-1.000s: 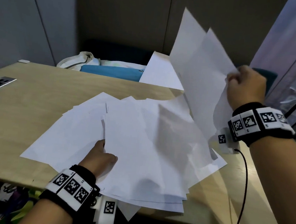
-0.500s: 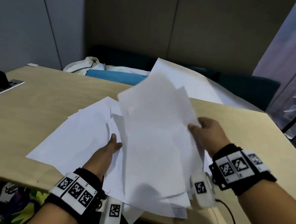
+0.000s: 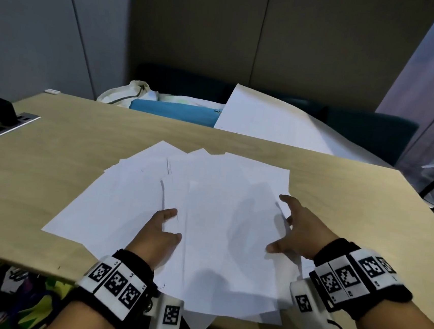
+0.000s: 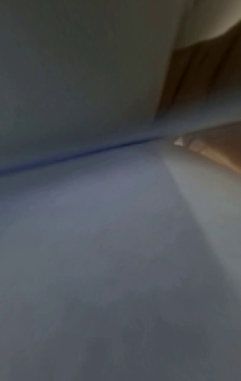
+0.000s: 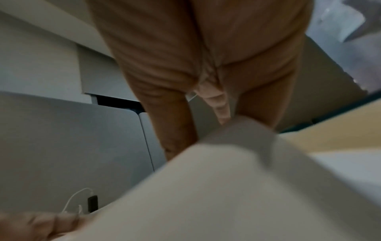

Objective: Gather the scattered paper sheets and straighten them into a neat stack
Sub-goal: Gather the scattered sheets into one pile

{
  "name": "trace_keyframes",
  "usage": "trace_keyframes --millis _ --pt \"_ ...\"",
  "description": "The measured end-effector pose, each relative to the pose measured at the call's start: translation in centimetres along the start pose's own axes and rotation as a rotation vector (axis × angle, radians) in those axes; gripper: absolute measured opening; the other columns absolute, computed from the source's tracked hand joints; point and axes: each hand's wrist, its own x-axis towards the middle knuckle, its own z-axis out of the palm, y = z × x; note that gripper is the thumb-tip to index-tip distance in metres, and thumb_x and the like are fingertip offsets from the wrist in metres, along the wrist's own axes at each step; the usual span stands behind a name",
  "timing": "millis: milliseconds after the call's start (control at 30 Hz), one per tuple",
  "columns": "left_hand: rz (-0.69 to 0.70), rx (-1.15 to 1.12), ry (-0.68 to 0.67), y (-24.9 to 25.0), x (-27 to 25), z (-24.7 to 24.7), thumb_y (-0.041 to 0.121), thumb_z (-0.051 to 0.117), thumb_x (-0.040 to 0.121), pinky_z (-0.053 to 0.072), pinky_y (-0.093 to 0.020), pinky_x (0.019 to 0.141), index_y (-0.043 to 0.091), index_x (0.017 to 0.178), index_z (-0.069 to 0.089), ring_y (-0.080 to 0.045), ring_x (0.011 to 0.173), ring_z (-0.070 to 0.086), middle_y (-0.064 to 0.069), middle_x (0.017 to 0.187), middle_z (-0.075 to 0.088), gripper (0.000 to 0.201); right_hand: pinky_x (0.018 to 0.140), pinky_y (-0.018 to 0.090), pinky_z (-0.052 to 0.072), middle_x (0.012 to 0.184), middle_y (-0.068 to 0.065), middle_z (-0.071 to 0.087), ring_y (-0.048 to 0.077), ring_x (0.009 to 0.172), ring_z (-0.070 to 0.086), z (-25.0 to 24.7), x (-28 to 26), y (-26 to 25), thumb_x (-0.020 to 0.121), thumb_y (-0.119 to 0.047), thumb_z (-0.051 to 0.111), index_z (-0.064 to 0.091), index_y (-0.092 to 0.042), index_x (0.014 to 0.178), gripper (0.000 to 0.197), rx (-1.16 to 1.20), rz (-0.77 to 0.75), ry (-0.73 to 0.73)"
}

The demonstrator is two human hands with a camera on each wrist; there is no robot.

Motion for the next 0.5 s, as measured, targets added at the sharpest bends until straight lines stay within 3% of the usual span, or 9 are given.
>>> trace_keyframes --millis 67,100,167,233,300,367,400,467,500 --pt "0.007 0.013 -0.010 0.2 -0.2 -0.1 0.006 0.054 0.092 0.033 -0.017 0.084 0.026 0.141 0.041 0.001 0.095 0.045 0.003 0.146 0.041 0.054 0.090 0.025 0.042 0.125 0.004 0.053 0.022 0.116 0.051 -1.0 -0.3 -0.1 0.064 -0.019 0.086 0.032 -0.025 0.145 0.097 -0.024 -0.017 0.034" --pt "0.008 0.013 -0.011 0.4 -0.3 -0.1 0.005 0.054 0.092 0.032 -0.018 0.085 0.026 0.141 0.041 -0.002 0.101 0.043 0.003 0.148 0.039 0.054 0.086 0.023 0.040 0.122 0.002 0.054 0.020 0.111 0.052 -1.4 -0.3 0.0 0.068 -0.017 0.084 0.039 -0.024 0.141 0.086 -0.002 -0.027 0.061" --pt "0.011 -0.007 -0.022 0.3 -0.3 0.1 0.003 0.052 0.093 0.036 -0.011 0.076 0.025 0.141 0.041 0.000 0.091 0.046 0.005 0.137 0.044 0.054 0.084 0.021 0.037 0.126 0.003 0.057 0.018 0.106 0.051 -2.3 0.3 0.1 0.073 -0.012 0.079 0.049 -0.023 0.134 0.069 0.040 -0.052 0.131" --pt "0.010 -0.016 -0.024 0.2 -0.2 0.2 0.000 0.051 0.092 0.036 -0.003 0.054 0.023 0.141 0.041 0.012 0.075 0.042 0.008 0.123 0.042 0.055 0.084 0.021 0.036 0.130 0.003 0.056 0.017 0.107 0.051 -2.8 1.5 0.1 0.078 -0.007 0.074 0.052 -0.023 0.132 0.061 0.070 -0.085 0.185" --pt "0.008 -0.010 -0.024 -0.2 0.0 0.2 -0.002 0.050 0.092 0.035 0.001 0.047 0.023 0.140 0.042 0.016 0.072 0.037 0.010 0.122 0.041 0.054 0.081 0.020 0.035 0.121 0.001 0.060 0.014 0.098 0.050 -2.9 2.8 -0.4 0.080 -0.003 0.070 0.050 -0.023 0.133 0.060 0.128 -0.112 0.211" --pt "0.011 -0.014 -0.030 -0.4 0.2 0.1 -0.003 0.050 0.091 0.037 0.000 0.053 0.022 0.137 0.045 0.014 0.075 0.041 0.010 0.128 0.044 0.053 0.076 0.019 0.034 0.091 -0.007 0.059 0.015 0.087 0.049 -2.4 4.5 -1.1 0.082 -0.001 0.067 0.048 -0.022 0.134 0.059 0.178 -0.101 0.220" --pt "0.014 -0.020 -0.042 -0.6 0.3 0.1 -0.004 0.050 0.091 0.038 -0.003 0.062 0.022 0.134 0.049 0.011 0.080 0.045 0.009 0.134 0.046 0.051 0.075 0.019 0.034 0.081 -0.009 0.053 0.017 0.084 0.050 -2.0 5.3 -1.4 0.083 -0.003 0.066 0.048 -0.022 0.134 0.057 0.178 -0.083 0.224" --pt "0.016 -0.031 -0.065 -0.7 0.3 -0.1 -0.007 0.050 0.089 0.038 -0.012 0.081 0.023 0.125 0.055 0.004 0.097 0.050 0.004 0.141 0.049 0.046 0.075 0.022 0.036 0.088 -0.003 0.055 0.020 0.088 0.052 -1.0 6.6 -1.6 0.083 -0.009 0.067 0.048 -0.020 0.134 0.055 0.123 -0.037 0.200" --pt "0.013 -0.035 -0.072 -0.8 0.3 -0.1 -0.007 0.049 0.089 0.039 -0.012 0.082 0.023 0.121 0.057 0.003 0.099 0.051 0.003 0.139 0.051 0.045 0.077 0.023 0.038 0.101 0.002 0.057 0.022 0.096 0.055 -0.4 7.2 -1.6 0.083 -0.012 0.068 0.047 -0.019 0.133 0.055 0.082 -0.002 0.178"
